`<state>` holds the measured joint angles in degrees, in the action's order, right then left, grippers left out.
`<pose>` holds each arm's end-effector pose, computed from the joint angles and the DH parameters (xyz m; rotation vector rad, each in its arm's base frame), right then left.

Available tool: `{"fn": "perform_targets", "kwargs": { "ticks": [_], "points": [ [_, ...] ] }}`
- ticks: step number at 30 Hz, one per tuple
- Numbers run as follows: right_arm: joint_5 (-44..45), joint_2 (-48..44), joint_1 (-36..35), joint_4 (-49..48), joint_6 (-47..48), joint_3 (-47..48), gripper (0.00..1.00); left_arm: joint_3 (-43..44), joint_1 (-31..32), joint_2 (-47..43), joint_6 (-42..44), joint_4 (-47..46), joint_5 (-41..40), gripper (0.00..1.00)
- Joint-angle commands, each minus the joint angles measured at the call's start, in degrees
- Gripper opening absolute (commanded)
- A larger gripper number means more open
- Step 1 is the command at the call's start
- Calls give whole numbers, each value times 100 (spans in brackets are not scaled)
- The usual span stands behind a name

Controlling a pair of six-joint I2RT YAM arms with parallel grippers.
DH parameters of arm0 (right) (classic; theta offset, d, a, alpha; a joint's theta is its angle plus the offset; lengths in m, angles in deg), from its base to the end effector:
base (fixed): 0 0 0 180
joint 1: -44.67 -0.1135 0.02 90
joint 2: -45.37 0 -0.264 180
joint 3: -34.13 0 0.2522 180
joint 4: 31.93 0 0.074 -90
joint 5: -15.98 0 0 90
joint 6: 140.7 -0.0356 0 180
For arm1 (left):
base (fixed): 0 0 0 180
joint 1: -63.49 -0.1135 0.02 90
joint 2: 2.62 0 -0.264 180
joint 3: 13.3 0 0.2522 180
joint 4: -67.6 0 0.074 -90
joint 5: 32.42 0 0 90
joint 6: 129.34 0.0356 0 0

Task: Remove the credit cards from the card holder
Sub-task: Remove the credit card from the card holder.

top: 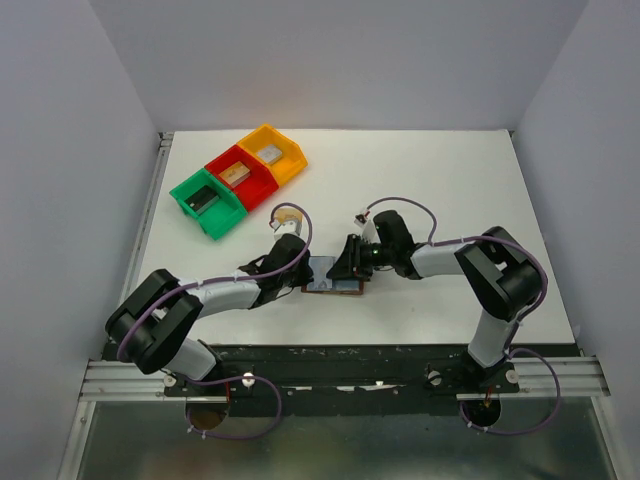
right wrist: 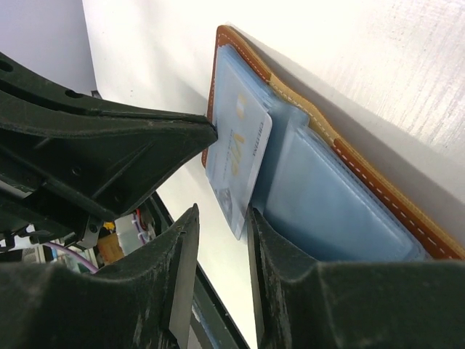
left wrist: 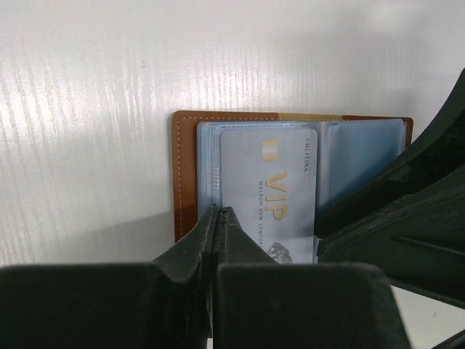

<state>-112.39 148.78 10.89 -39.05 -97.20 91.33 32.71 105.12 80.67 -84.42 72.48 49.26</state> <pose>0.2660 0.2045 0.1240 -0.1342 2.5237 1.4283 0.2058 -0.1760 0.1496 -0.1480 2.3701 -0.5972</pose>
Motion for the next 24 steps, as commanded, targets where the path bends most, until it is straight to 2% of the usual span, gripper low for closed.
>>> {"fn": "perform_targets", "kwargs": {
  "ticks": [1, 24],
  "points": [
    [-145, 179, -6, -65, 36, 156, 41, -140, 3, 232, 8, 247, 164, 5],
    [137, 302, -6, 515, 370, 358, 44, -289, 12, 91, -89, 203, 137, 4]
  ]
}}
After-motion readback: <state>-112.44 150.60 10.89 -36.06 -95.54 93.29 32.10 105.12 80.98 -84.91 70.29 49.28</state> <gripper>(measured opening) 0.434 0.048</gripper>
